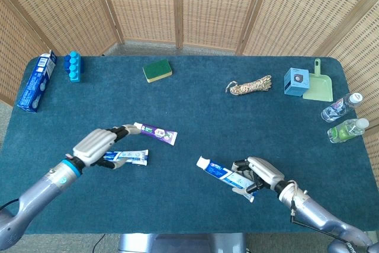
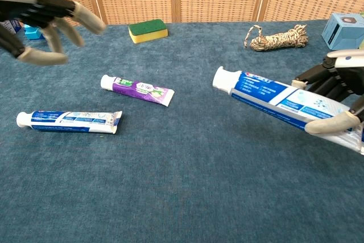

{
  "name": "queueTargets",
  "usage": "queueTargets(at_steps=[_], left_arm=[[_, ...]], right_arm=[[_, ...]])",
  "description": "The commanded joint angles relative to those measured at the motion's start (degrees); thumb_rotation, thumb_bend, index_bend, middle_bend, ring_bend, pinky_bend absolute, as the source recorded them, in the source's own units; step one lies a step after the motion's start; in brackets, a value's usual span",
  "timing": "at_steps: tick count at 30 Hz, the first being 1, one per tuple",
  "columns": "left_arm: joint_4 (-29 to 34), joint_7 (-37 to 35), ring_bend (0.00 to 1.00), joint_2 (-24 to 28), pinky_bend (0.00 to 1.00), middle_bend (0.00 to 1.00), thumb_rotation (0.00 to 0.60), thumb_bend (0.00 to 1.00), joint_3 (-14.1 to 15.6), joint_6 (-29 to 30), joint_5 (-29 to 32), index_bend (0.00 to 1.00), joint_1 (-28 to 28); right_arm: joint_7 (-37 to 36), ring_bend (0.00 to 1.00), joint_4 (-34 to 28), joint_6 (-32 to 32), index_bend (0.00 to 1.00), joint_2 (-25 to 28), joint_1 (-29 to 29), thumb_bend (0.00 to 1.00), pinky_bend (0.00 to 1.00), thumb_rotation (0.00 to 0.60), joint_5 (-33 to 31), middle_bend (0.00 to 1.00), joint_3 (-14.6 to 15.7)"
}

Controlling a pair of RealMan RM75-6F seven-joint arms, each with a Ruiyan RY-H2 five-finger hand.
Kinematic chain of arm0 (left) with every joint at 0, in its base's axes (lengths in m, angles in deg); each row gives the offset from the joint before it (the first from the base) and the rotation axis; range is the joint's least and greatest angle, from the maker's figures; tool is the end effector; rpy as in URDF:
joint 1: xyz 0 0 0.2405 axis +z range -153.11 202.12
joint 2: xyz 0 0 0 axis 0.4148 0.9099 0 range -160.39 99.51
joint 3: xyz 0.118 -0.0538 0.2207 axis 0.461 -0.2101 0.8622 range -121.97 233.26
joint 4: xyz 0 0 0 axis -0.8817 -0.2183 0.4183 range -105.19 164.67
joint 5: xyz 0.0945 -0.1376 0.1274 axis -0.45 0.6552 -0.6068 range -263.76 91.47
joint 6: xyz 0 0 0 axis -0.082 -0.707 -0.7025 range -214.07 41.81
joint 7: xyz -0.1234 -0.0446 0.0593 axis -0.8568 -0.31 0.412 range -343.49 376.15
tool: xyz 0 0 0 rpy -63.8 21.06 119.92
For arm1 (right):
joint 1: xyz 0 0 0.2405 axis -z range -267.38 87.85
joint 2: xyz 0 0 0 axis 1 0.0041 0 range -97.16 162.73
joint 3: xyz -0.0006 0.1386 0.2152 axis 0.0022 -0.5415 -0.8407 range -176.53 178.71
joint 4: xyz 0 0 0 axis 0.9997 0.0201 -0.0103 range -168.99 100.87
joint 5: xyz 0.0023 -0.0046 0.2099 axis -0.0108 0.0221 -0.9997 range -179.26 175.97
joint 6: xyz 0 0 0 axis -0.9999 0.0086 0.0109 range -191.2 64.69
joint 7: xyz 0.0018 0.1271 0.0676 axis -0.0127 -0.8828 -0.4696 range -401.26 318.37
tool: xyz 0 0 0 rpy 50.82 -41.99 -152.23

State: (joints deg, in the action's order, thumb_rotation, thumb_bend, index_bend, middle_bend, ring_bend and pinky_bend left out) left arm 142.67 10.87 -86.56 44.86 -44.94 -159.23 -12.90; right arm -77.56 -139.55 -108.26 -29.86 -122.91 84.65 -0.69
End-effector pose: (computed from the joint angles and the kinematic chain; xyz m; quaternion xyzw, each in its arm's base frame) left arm -0.1398 0.2907 0.0945 -0.7462 -0.4899 -0.3553 0.2775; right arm -0.1874 -0.2549 0.0573 0.6385 -0.6509 0.3715 0.1748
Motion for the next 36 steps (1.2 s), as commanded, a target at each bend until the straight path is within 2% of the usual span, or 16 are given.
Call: queueTargets(at_steps=[1,3,4,13,14,18,22,30,36], left_arm=[[0.05,-2.29,0.21,-1.56,0.33,0.13,0.381,0.34,-1.11,-3.84,2.22,0.17,-3.3],[-0.04,-3.52,0.2,-2.02,0.33,0.12,0.316,0.34,-1.49,-5.44,2.97,0.18,-4.57],[0.11,-4.77,0.2,-2.26,0.33,0.12,0.303,0.34,-1.86,-6.51,3.53,0.18,-5.33],[-1.09,-6.94,0.19,-3.32,0.33,0.11,0.288,0.35,-2.7,-10.59,5.43,0.2,-9.73],[-1.31,-6.86,0.19,-3.42,0.33,0.1,0.306,0.36,-2.65,-10.89,5.73,0.2,-10.15],[-1.95,-5.67,0.19,-4.08,0.33,0.09,0.455,0.39,-2.19,-11.18,7.08,0.2,-11.65],[-2.34,-2.96,0.18,-4.98,0.34,0.08,0.528,0.4,-1.22,-10.42,8.76,0.2,-13.02],[-2.64,0.9,0.18,-7.51,0.29,0.07,0.527,0.4,0.24,-8.33,11.71,0.19,-15.13],[-2.76,1.64,0.18,-8.65,0.3,0.06,0.53,0.4,0.59,-7.55,12.66,0.19,-15.98]], right_arm=[[1.37,0.76,-1.03,0.6,0.92,-0.28,-0.53,0.45,0.66,0.6,-1.2,0.78,-0.07],[1.53,0.77,-1.66,1.12,0.92,-0.65,-0.82,0.45,0.66,0.6,-2.21,0.78,-0.19],[1.36,0.76,-2.01,1.48,0.92,-0.91,-1.04,0.45,0.66,0.6,-2.71,0.78,-0.28],[0.54,0.76,-2.19,4.23,0.92,-3.3,-2.99,0.46,0.66,0.6,-5.3,0.78,-1.1],[0.49,0.76,-2.18,4.4,0.92,-3.5,-3.15,0.46,0.66,0.6,-5.52,0.78,-1.21],[0.58,0.76,-2.14,4.69,0.92,-3.87,-3.62,0.47,0.66,0.6,-6.28,0.78,-1.68],[0.15,0.76,-2.39,4.79,0.92,-3.97,-3.9,0.47,0.66,0.6,-7.19,0.78,-2.29],[-0.73,0.76,-2.64,5.59,0.92,-4.67,-4.68,0.48,0.66,0.6,-8.0,0.78,-3.1],[-1.05,0.76,-2.68,5.73,0.92,-5.34,-5.0,0.48,0.66,0.6,-8.09,0.78,-3.45]])
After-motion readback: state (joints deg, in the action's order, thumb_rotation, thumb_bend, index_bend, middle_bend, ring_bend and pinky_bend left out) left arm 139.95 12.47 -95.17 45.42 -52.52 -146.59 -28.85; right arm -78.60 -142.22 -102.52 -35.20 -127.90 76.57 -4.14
